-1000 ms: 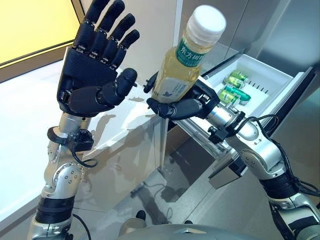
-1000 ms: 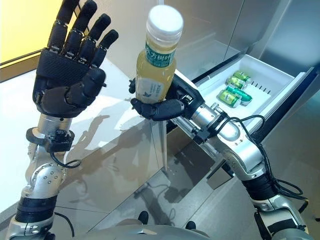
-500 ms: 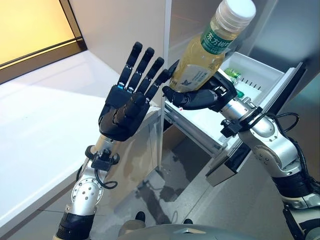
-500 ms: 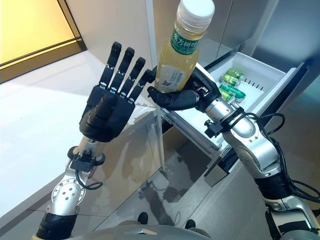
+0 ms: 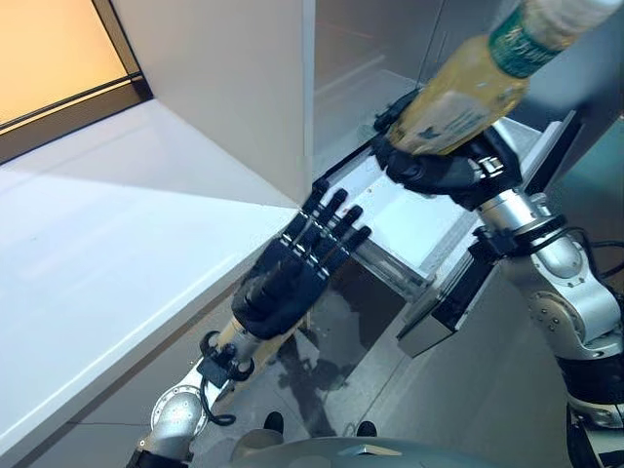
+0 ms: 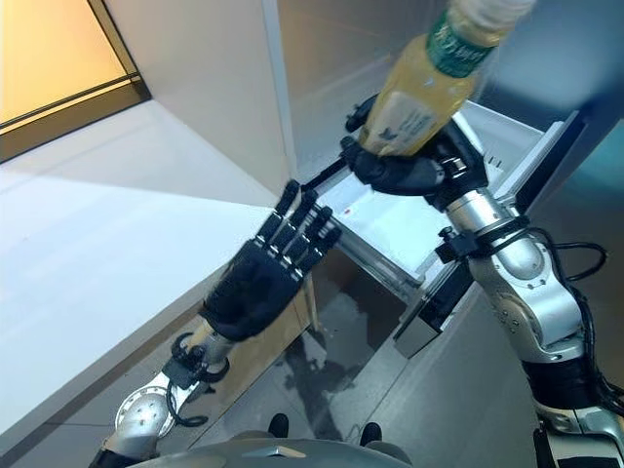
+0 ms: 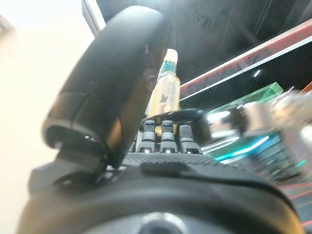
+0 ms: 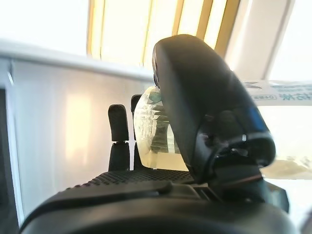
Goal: Put drinks into fridge and close the fridge
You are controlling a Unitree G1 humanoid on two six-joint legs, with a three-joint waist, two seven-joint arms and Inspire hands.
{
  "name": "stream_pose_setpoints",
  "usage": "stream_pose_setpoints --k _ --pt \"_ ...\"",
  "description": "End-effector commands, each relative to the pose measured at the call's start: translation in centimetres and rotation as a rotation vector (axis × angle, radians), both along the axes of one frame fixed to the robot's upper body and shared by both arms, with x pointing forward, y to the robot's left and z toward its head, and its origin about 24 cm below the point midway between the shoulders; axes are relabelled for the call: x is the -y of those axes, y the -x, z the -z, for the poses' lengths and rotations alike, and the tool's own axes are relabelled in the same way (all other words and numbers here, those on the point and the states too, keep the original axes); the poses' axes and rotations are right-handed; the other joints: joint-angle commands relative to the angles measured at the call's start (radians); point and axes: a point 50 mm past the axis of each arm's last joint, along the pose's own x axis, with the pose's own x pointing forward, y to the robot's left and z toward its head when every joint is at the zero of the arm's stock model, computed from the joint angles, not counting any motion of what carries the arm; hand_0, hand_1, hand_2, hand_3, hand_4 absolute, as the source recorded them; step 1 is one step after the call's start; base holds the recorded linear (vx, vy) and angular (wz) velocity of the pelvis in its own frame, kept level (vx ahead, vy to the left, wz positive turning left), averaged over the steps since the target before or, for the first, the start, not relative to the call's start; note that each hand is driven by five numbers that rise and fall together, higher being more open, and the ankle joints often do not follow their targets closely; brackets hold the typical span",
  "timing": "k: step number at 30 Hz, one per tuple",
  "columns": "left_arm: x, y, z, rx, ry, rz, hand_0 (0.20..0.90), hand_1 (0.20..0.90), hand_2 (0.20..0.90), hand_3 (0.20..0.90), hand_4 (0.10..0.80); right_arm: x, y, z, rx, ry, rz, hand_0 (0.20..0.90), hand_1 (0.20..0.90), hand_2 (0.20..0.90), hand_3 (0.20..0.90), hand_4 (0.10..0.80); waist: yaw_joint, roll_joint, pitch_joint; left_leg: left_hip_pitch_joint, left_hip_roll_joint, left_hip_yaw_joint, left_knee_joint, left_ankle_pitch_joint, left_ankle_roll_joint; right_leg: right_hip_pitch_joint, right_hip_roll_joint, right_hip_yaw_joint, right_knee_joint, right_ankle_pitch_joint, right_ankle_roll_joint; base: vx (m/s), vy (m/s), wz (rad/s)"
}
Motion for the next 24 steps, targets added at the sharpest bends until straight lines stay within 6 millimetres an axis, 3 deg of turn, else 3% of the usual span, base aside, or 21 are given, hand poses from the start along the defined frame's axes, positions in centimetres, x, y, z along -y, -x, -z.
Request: stream_pose_setpoints --k 1,5,13,18,20,24 --pt "0.3 0.7 -1.0 0.058 0.128 0.116 0.900 0.900 0.900 0.900 0.800 0.7 3.0 -6.8 0.399 -0.119 -0.042 0.300 0.300 0.300 0.200 0.100 -0.021 -0.044 -0.080 -0.004 -0.102 0.048 0.001 -0.057 0.092 -0.001 0.045 0.053 0.021 0.012 -0.016 0.000 0.000 0.00" --pt "0.5 1.3 0.4 -0.013 0.117 0.167 0.900 0.900 0.900 0.900 0.800 1.4 2.7 -6.6 0.388 -0.106 -0.010 0.300 0.300 0.300 0.200 0.100 -0.029 -0.042 -0.081 -0.003 -0.099 0.063 0.001 -0.059 0.092 -0.005 0.044 0.055 0.021 0.014 -0.013 -0.001 0.003 -0.02" --pt "0.3 3.0 5.9 -0.258 -0.078 0.195 0.900 0.900 0.900 0.900 0.800 2.8 1.9 -5.7 0.323 -0.081 0.036 0.300 0.300 0.300 0.200 0.100 -0.041 -0.038 -0.086 -0.008 -0.094 0.085 0.001 -0.058 0.089 -0.013 0.045 0.062 0.018 0.017 -0.008 -0.001 0.007 -0.08" --pt "-1.1 4.3 10.2 -0.429 -0.300 0.122 0.900 0.900 0.900 0.900 0.800 3.6 1.5 -5.1 0.271 -0.043 0.082 0.300 0.300 0.300 0.200 0.100 -0.044 -0.037 -0.091 -0.006 -0.092 0.089 0.001 -0.067 0.088 -0.011 0.049 0.068 0.014 0.012 -0.003 0.040 0.008 -0.04" --pt "-2.5 4.5 12.3 -0.493 -0.536 0.036 0.900 0.900 0.900 0.900 0.800 4.1 1.3 -4.7 0.238 -0.021 0.124 0.300 0.300 0.300 0.200 0.100 -0.046 -0.038 -0.092 -0.007 -0.092 0.090 0.001 -0.065 0.088 -0.011 0.050 0.067 0.014 0.011 -0.001 0.056 0.010 -0.03" --pt "-5.2 4.0 13.5 -0.475 -0.853 -0.081 0.900 0.900 0.900 0.900 0.800 5.1 0.4 -4.2 0.181 0.029 0.182 0.300 0.300 0.300 0.200 0.100 -0.043 -0.035 -0.089 -0.011 -0.091 0.093 0.001 -0.059 0.088 -0.014 0.050 0.066 0.014 0.012 -0.001 0.008 0.003 0.00"
